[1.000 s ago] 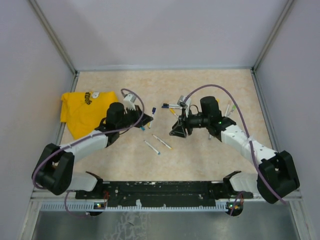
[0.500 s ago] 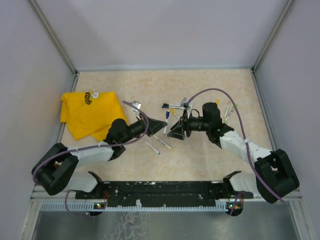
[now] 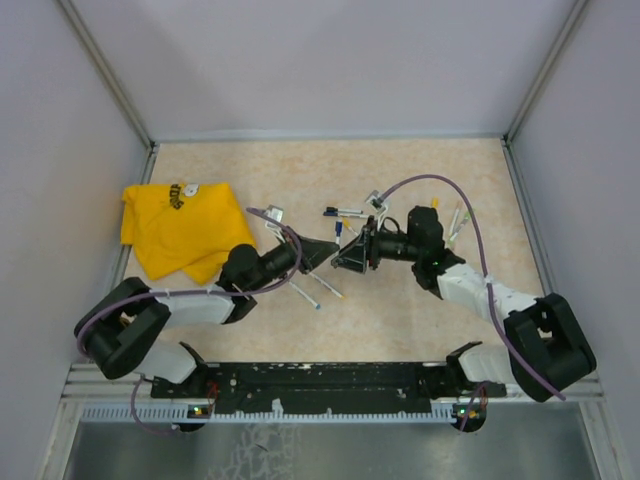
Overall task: Open the pen caps
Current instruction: Pick up the pen from the center of the board.
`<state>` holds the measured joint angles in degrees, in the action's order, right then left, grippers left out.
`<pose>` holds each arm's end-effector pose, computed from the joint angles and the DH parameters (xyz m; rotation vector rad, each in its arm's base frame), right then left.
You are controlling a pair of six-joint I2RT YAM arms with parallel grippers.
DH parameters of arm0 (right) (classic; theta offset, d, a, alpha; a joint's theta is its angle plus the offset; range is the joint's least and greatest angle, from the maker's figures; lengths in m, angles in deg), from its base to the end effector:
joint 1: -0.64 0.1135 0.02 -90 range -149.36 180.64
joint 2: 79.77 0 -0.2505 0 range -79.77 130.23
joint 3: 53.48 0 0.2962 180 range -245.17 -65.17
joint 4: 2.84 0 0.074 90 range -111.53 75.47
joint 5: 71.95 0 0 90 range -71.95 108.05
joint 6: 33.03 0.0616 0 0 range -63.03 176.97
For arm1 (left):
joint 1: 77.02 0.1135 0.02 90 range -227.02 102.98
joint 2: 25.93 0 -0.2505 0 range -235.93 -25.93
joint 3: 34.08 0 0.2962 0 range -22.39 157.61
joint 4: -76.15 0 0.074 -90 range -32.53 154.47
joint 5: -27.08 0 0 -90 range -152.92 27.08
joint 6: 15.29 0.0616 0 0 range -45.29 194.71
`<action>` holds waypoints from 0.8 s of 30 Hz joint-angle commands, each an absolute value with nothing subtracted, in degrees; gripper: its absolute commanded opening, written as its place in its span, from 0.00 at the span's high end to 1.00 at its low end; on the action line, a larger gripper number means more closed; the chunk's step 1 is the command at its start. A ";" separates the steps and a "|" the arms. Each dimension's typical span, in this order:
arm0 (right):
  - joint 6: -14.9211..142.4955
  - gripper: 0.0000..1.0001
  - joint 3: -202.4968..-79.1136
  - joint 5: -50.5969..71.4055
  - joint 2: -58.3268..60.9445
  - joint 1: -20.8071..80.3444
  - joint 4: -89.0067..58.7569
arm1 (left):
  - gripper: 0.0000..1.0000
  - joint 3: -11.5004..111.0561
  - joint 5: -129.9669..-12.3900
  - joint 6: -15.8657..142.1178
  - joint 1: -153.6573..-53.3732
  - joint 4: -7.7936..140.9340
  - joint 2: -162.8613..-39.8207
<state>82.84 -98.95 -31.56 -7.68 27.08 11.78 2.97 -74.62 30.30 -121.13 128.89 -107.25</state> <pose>0.2649 0.1841 0.1955 -0.6867 1.8074 1.3975 0.2262 -0.2367 0.1742 0.1831 1.5761 -1.3911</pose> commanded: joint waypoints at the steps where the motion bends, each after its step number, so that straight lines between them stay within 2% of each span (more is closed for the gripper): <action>1: 85.55 0.57 -99.18 -30.37 -6.57 26.94 15.67 | 1.00 3.25 -74.13 28.91 -122.04 134.22 -109.13; 6: 84.98 0.77 -99.84 -29.60 -6.09 27.36 13.83 | 1.00 3.46 -74.29 28.28 -122.45 135.71 -110.71; 13: 83.35 0.99 -100.86 -29.15 -5.52 27.63 11.37 | 1.00 3.40 -74.67 28.01 -122.47 136.36 -111.14; 15: 82.49 1.00 -101.53 -29.15 -5.41 27.63 9.93 | 0.98 3.18 -74.72 28.18 -122.51 136.56 -110.98; 21: 79.95 1.00 -103.39 -30.54 -5.50 27.54 6.00 | 0.63 0.59 -74.44 29.04 -121.67 140.29 -109.70; 24: 76.97 1.00 -104.90 -33.45 -5.01 27.20 2.87 | 0.54 -0.97 -76.53 28.79 -120.12 141.30 -108.65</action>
